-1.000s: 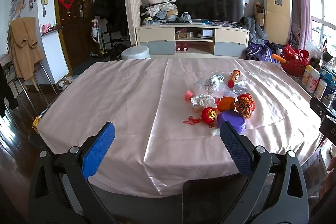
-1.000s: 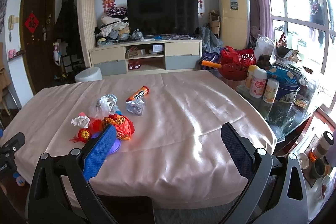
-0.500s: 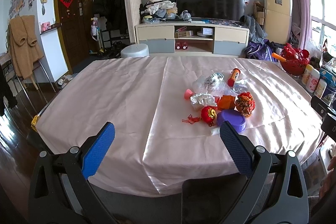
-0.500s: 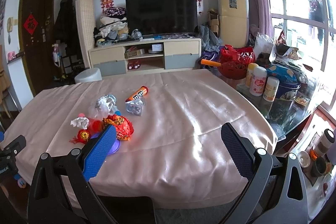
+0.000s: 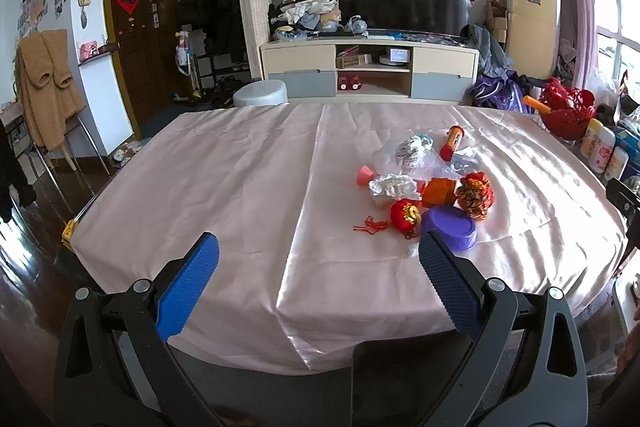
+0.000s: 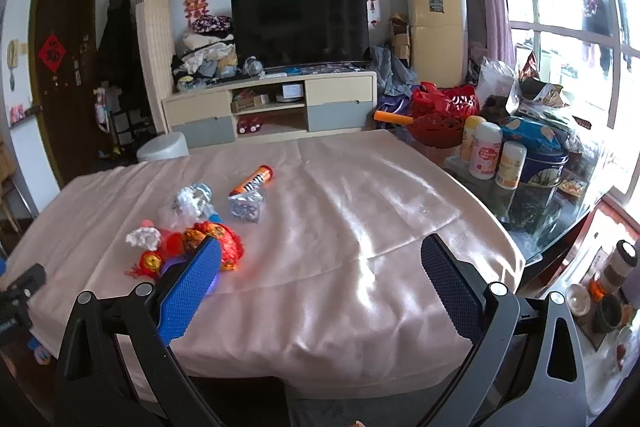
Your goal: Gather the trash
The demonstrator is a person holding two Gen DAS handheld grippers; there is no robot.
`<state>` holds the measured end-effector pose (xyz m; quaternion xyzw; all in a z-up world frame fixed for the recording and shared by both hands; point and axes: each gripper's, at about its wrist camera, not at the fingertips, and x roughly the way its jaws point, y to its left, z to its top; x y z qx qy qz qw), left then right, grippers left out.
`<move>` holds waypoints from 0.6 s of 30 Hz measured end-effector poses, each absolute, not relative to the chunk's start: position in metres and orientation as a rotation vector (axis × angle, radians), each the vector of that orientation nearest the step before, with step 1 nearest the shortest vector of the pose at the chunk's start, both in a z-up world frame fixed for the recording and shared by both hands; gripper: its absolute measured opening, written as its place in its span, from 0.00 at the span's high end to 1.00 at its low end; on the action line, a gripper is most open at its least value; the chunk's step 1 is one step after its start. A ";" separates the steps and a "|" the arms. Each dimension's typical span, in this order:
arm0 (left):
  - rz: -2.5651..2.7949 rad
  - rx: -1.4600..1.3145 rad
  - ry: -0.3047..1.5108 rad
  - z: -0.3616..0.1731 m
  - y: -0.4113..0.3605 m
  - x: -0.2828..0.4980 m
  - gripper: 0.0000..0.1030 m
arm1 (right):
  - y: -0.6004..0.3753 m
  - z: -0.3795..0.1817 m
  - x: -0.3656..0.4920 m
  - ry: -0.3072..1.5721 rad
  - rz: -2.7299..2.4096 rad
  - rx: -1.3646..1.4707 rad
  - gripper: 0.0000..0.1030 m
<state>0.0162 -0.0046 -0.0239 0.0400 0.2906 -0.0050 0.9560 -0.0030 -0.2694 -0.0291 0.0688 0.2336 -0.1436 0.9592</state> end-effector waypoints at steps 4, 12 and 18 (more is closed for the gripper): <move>-0.015 0.079 0.611 -0.026 -0.003 0.022 0.08 | -0.270 -0.034 0.005 0.491 -0.293 0.114 0.03; -0.055 0.060 0.668 -0.030 0.006 0.034 0.08 | -0.264 -0.050 0.038 0.573 -0.134 0.206 0.03; -0.122 0.106 0.728 -0.034 0.006 0.050 0.08 | -0.241 -0.075 0.089 0.698 0.004 0.262 0.27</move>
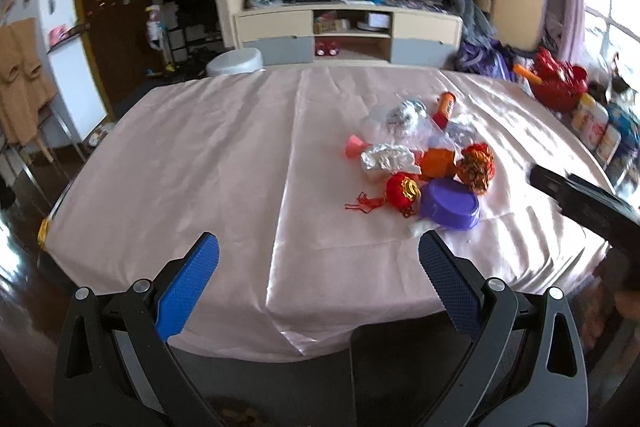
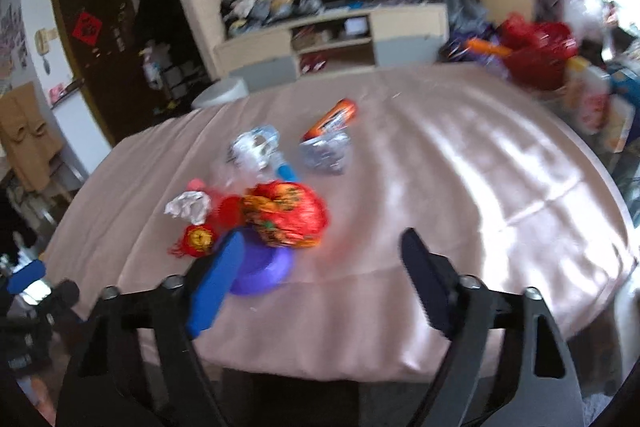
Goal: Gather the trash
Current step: 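Grasp the white tissue with the left tool while the right tool grasps the red-orange wrapper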
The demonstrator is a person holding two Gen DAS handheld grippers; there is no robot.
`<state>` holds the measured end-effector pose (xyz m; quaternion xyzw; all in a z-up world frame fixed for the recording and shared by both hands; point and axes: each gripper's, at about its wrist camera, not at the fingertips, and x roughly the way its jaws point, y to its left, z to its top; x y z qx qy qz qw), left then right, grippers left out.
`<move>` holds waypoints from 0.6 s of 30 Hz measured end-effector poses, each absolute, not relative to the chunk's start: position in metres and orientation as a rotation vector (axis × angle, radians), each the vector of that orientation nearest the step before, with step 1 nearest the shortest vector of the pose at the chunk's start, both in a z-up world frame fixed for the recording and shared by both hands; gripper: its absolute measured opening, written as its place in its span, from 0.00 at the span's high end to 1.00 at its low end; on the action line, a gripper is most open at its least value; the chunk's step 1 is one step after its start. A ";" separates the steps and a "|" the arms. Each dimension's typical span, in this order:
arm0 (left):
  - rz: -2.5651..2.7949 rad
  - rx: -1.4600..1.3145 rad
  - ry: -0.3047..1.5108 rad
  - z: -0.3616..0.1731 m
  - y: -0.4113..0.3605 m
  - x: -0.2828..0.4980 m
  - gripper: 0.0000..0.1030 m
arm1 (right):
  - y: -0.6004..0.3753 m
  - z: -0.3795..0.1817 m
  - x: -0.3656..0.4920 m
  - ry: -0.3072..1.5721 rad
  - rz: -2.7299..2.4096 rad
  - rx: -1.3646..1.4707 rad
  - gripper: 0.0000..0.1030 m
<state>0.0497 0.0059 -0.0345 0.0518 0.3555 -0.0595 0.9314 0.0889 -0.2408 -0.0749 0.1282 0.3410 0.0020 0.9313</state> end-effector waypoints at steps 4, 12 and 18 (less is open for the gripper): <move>-0.200 0.157 0.771 -0.037 -0.002 0.059 0.08 | -0.223 -0.085 0.119 0.764 0.059 0.264 0.32; -0.284 0.131 0.805 -0.043 -0.011 0.092 0.08 | -0.218 -0.094 0.153 0.847 0.142 0.278 0.51; -0.316 0.143 0.796 -0.046 -0.027 0.131 0.09 | -0.233 -0.085 0.159 0.882 0.180 0.272 0.59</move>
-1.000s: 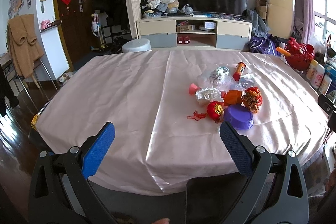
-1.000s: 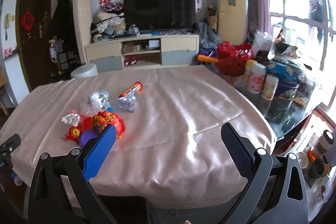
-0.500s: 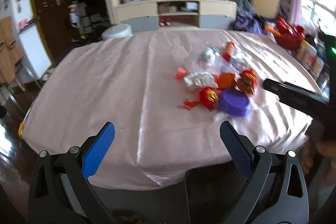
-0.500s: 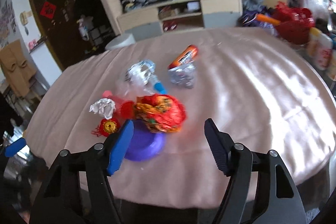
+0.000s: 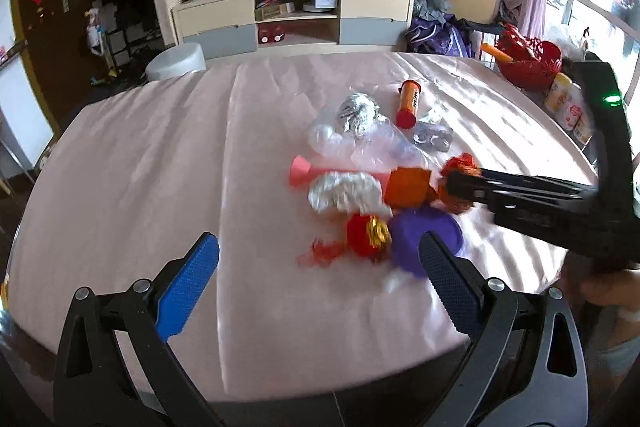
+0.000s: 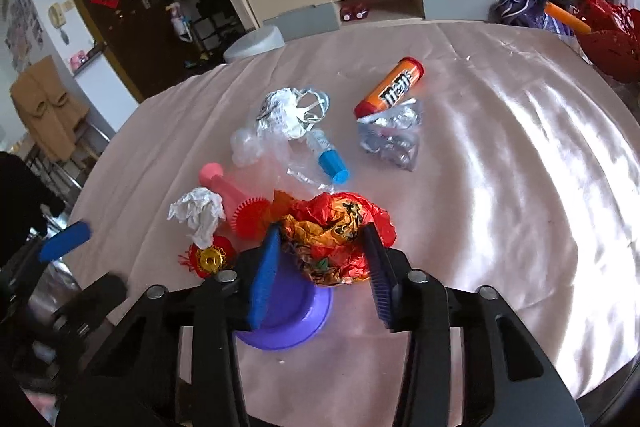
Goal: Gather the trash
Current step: 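Grasp the white tissue with the left tool while the right tool grasps the red-orange wrapper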
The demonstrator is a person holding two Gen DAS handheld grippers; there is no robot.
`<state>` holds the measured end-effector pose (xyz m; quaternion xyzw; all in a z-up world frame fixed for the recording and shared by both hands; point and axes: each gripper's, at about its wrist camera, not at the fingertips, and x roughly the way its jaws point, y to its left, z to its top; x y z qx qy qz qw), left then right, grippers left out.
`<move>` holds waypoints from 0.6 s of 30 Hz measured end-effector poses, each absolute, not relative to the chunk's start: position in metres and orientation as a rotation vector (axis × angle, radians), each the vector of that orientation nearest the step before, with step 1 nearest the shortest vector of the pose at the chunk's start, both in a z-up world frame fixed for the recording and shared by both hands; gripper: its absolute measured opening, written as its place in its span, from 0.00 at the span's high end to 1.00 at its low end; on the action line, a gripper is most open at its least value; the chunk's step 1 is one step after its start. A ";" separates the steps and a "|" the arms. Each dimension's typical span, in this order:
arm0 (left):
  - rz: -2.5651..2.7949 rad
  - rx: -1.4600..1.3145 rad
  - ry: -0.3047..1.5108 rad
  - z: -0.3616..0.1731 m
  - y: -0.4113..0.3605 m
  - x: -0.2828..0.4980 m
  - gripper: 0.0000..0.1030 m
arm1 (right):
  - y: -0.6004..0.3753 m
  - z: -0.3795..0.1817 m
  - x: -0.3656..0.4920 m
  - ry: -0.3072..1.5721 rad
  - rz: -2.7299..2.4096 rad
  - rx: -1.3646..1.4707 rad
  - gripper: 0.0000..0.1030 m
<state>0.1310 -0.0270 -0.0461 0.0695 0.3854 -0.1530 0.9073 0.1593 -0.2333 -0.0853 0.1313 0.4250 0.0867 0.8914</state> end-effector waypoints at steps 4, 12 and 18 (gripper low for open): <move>-0.326 0.133 0.845 -0.047 -0.035 0.161 0.14 | -0.248 -0.068 0.159 0.874 0.224 0.321 0.59; -0.375 0.026 0.977 -0.065 -0.043 0.197 0.49 | -0.271 -0.039 0.137 0.800 0.255 0.369 0.59; -0.393 0.028 1.006 -0.085 -0.054 0.207 0.72 | -0.268 -0.050 0.136 0.825 0.245 0.311 0.59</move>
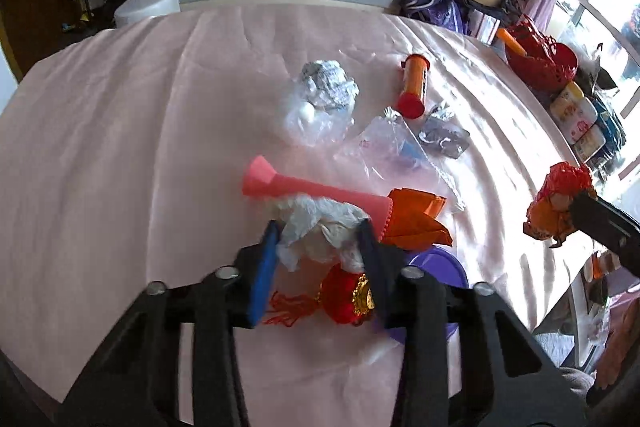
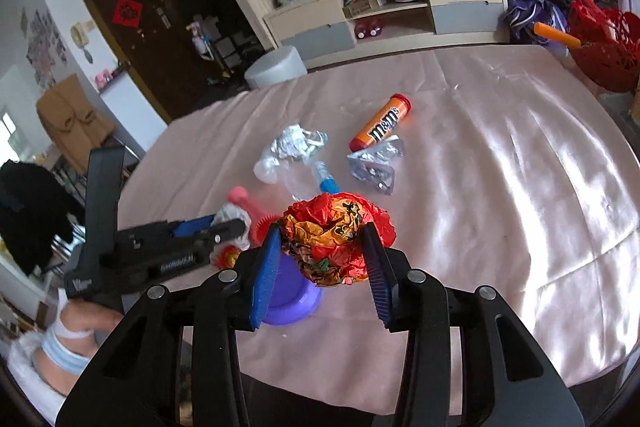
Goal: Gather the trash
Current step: 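Grasp the white tissue with the left tool while the right tool grasps the red-orange wrapper, then lower both tools into the bin and open them to drop the tissue and wrapper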
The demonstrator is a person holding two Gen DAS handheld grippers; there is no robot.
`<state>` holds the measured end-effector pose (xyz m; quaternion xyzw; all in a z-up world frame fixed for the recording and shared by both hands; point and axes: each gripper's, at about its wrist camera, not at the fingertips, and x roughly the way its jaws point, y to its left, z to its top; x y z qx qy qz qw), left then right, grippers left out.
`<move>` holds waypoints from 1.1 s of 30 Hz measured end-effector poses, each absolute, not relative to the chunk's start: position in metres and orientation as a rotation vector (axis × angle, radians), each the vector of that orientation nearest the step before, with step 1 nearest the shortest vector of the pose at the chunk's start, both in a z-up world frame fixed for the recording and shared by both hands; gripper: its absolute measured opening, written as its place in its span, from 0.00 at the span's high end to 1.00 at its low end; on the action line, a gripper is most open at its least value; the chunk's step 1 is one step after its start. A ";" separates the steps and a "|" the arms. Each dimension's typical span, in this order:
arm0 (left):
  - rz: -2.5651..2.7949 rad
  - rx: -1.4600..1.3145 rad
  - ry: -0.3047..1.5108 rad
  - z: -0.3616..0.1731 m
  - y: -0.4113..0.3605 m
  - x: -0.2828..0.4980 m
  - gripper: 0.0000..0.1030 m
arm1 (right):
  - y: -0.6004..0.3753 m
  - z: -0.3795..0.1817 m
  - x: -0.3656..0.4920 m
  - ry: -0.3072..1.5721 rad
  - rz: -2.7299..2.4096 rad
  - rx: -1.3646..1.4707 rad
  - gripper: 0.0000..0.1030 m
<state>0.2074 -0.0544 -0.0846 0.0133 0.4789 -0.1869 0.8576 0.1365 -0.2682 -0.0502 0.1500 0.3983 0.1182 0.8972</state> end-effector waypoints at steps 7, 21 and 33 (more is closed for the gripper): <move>-0.391 0.059 0.913 -0.062 -0.054 0.192 0.94 | -0.277 -0.056 0.132 0.832 0.222 0.304 0.59; -0.359 0.039 0.851 -0.039 -0.023 0.083 0.94 | -0.245 -0.054 0.076 0.880 0.316 0.284 0.59; -0.476 0.076 1.086 -0.107 -0.044 0.025 0.94 | -0.212 -0.115 0.045 1.085 0.423 0.225 0.59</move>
